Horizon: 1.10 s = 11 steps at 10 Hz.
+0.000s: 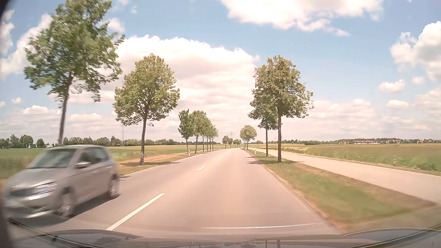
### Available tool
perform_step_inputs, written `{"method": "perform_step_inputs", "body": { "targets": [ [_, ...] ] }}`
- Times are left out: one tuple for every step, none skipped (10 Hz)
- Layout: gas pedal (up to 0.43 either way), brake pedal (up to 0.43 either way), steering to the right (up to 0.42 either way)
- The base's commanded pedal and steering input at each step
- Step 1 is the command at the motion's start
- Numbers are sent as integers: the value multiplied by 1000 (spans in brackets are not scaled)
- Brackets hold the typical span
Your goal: Follow the waypoints while adhering to traffic rules and regulations
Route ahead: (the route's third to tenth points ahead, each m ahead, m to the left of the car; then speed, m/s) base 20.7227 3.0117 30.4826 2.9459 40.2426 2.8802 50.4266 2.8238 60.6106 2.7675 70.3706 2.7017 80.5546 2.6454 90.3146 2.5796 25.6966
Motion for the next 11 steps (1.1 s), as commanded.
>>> {"method": "perform_step_inputs", "body": {
  "targets": [
    [280,12,-2],
    [268,12,-2],
    [260,12,-1],
    [260,12,1],
    [248,12,1],
    [248,12,1],
    [248,12,0],
    [248,12,-1],
    [248,12,-1],
    [248,12,-1],
    [248,12,-1]
  ]
}}
